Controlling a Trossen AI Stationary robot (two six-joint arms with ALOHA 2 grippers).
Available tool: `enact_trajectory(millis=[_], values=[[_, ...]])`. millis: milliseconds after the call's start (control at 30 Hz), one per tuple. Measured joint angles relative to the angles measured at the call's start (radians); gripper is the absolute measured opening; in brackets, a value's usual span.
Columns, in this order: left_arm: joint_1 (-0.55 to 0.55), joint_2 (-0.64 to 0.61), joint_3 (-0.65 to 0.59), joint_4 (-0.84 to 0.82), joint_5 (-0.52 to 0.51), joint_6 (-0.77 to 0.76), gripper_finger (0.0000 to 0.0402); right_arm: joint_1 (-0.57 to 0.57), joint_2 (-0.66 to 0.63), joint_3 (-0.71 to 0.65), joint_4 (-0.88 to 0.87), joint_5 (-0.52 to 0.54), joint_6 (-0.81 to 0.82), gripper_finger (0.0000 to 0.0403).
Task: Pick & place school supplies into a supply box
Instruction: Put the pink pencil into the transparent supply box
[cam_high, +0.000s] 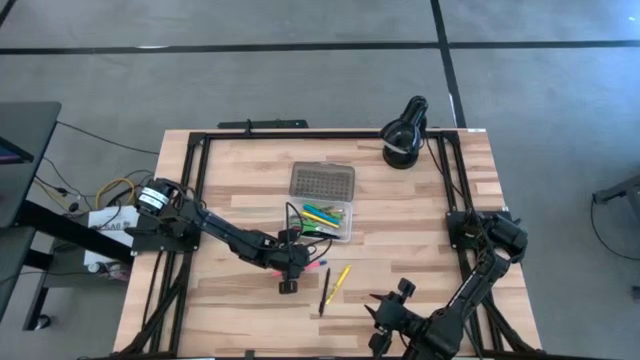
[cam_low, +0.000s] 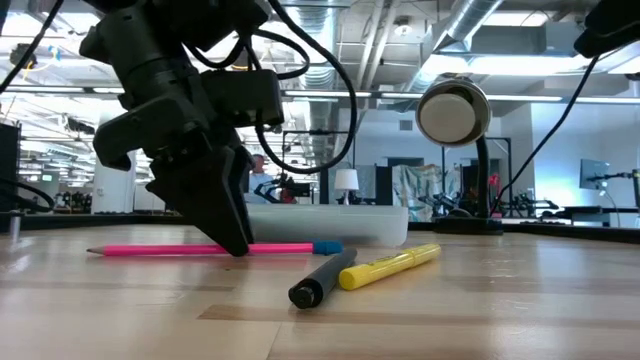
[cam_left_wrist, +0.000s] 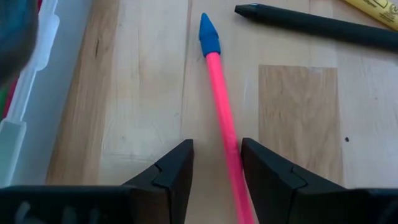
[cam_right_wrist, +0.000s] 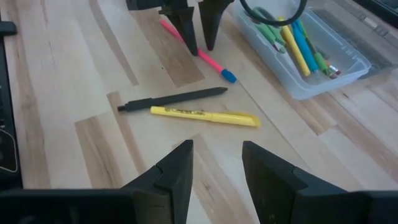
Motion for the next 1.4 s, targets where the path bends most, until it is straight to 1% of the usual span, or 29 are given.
enact_trajectory(millis=[100,200,500,800,1000,1133,1300,1400], values=[[0.001,0.001,0.001,-0.021,0.01,0.002,0.0132,-0.001,0.0,0.0,-0.002,0.0,-0.001,0.0133],[0.006,0.001,0.001,-0.044,0.037,0.008,0.0123,-0.001,0.0,0.0,-0.002,0.0,-0.001,0.0134],[0.013,0.0,0.0,-0.084,0.064,0.026,0.0058,-0.001,0.0,0.0,-0.002,-0.001,-0.001,0.0133],[0.028,-0.001,0.0,-0.096,0.099,0.068,0.0015,-0.002,0.0,0.0,-0.002,-0.001,-0.001,0.0133],[0.026,-0.001,0.007,-0.103,0.077,0.092,0.0013,-0.002,0.0,0.0,-0.002,-0.001,-0.001,0.0134],[0.015,0.003,0.028,-0.123,0.04,0.12,0.0015,-0.002,0.0,0.0,-0.002,-0.001,-0.001,0.0133],[-0.005,0.009,0.084,-0.197,-0.016,0.136,0.0015,-0.002,0.0,0.0,-0.002,-0.001,0.0,0.0134],[-0.017,0.01,0.118,-0.27,-0.053,0.142,0.0015,-0.001,0.0,0.0,-0.002,-0.002,0.0,0.0134]])
